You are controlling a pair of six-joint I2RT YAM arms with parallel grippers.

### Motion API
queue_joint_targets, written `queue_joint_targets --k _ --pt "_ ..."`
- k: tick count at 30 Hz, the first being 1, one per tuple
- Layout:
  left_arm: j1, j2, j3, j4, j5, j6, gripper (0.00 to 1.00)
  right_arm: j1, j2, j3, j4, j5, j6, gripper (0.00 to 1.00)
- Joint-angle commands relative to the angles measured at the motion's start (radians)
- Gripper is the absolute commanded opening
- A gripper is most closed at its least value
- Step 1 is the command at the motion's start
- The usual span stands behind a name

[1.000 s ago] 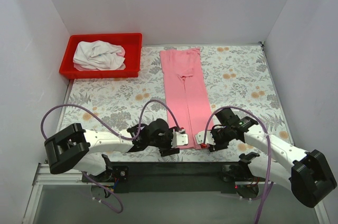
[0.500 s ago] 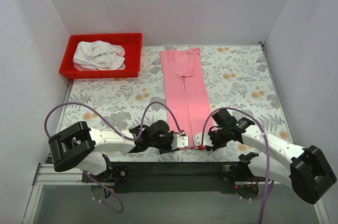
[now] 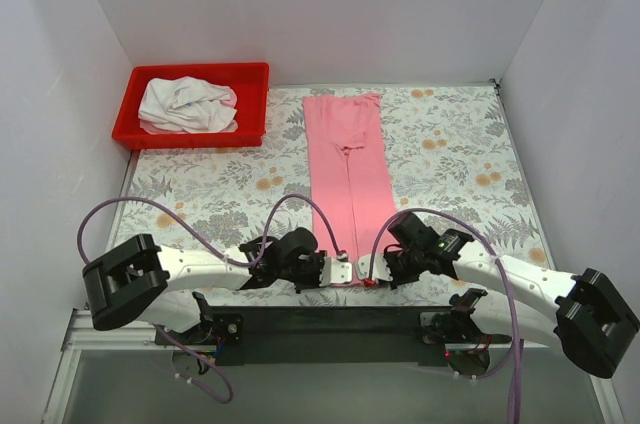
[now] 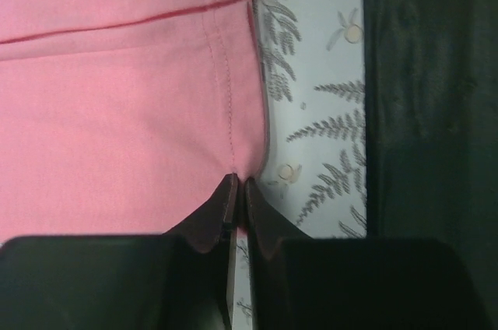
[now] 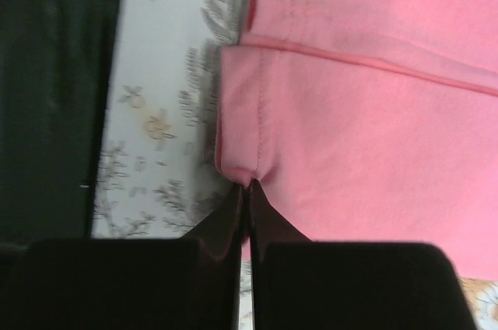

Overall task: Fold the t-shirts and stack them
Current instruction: Fold the tshirt

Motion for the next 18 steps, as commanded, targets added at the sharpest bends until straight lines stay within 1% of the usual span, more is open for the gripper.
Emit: queue_joint_targets --k 1,4,6,7,10,13,14,15,18 --pt "-0.018 -0.092 0.038 -0.160 0.115 -0.002 0.00 0.065 -0.041 -0.001 -0.108 -0.042 0.133 0.01" --pt "-0.021 -0.172 0.061 -0.219 0.142 -0.043 0.00 0.082 -0.099 0.038 -0.141 -0.082 0.156 0.01" --pt "-0.006 -0.215 0.074 -0.242 0.132 -0.058 0.00 0.082 -0.129 0.065 -0.134 -0.054 0.162 0.01" --pt "0.012 -0.224 0.093 -0.248 0.149 -0.058 0.00 0.082 -0.127 0.079 -0.136 -0.042 0.164 0.01" --pt "0.086 -0.223 0.134 -0.268 0.180 -0.016 0.00 0.044 -0.099 0.124 -0.139 -0.042 0.133 0.01" --pt "0.184 -0.199 0.163 -0.262 0.206 0.038 0.00 0.001 -0.047 0.167 -0.131 -0.051 0.072 0.01" --pt "0.232 -0.174 0.186 -0.260 0.226 0.049 0.00 -0.054 -0.004 0.203 -0.133 -0.063 0.057 0.01" --pt "0.250 -0.162 0.199 -0.257 0.235 0.061 0.00 -0.080 0.019 0.226 -0.133 -0.086 0.012 0.01" --pt "0.299 -0.134 0.209 -0.213 0.243 0.109 0.00 -0.148 0.108 0.300 -0.118 -0.092 -0.075 0.01"
